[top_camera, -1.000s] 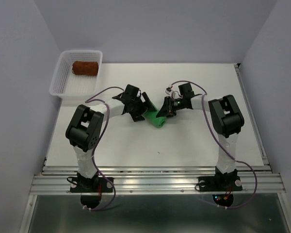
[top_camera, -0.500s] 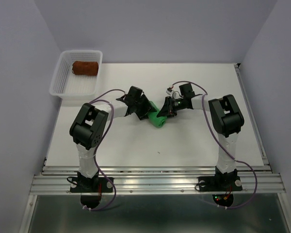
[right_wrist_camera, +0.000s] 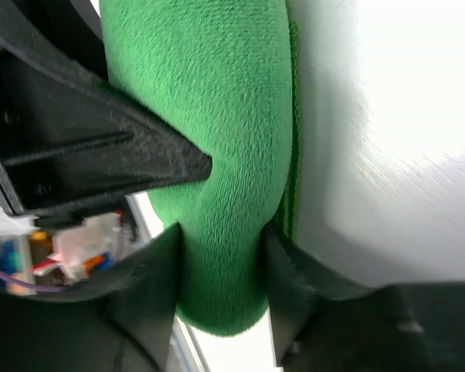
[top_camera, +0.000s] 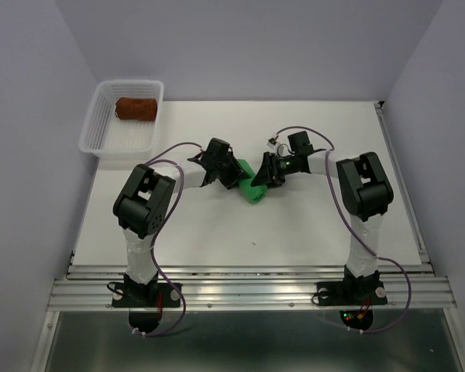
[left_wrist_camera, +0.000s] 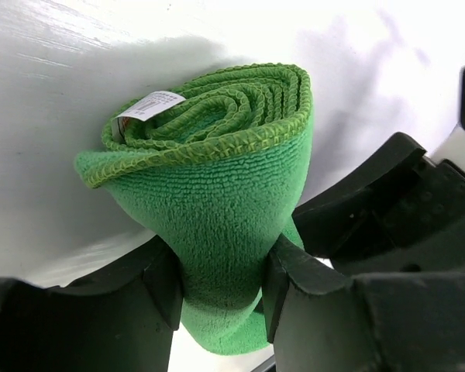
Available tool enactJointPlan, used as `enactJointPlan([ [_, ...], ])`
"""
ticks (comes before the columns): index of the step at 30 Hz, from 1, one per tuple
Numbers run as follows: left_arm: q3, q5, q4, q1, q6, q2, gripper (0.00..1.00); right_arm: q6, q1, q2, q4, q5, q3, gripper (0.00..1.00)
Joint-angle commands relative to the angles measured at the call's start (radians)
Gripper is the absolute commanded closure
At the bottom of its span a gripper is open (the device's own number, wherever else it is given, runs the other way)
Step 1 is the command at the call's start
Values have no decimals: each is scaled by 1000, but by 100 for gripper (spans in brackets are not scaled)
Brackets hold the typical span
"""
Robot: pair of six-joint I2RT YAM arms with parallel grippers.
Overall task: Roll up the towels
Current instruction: Place the rolled towel into the container
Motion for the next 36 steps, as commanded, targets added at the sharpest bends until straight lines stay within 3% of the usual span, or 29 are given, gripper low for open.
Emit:
enactJointPlan([
  [1,-14,-137,4,2,52,-47,100,-103,6,-131,-75,81,-16,38],
  [4,-14,-155,11,4,84,-80,100,-112,6,-208,-73,93,-22,26],
  [5,-14,-160,14,4,93,-101,100,-112,6,-254,-73,98,-25,0],
  [12,-20,-201,16,20,139,-198,100,-80,6,-415,-75,170,-49,0],
  [24,-21,-112,86,183,220,-415,100,-40,-4,-550,-75,316,-66,0],
  [29,12,-109,117,318,285,-498,100,-32,-23,-544,-76,334,-57,0],
  [36,135,-45,174,519,374,-454,100,-37,-33,-521,-79,343,-23,0],
])
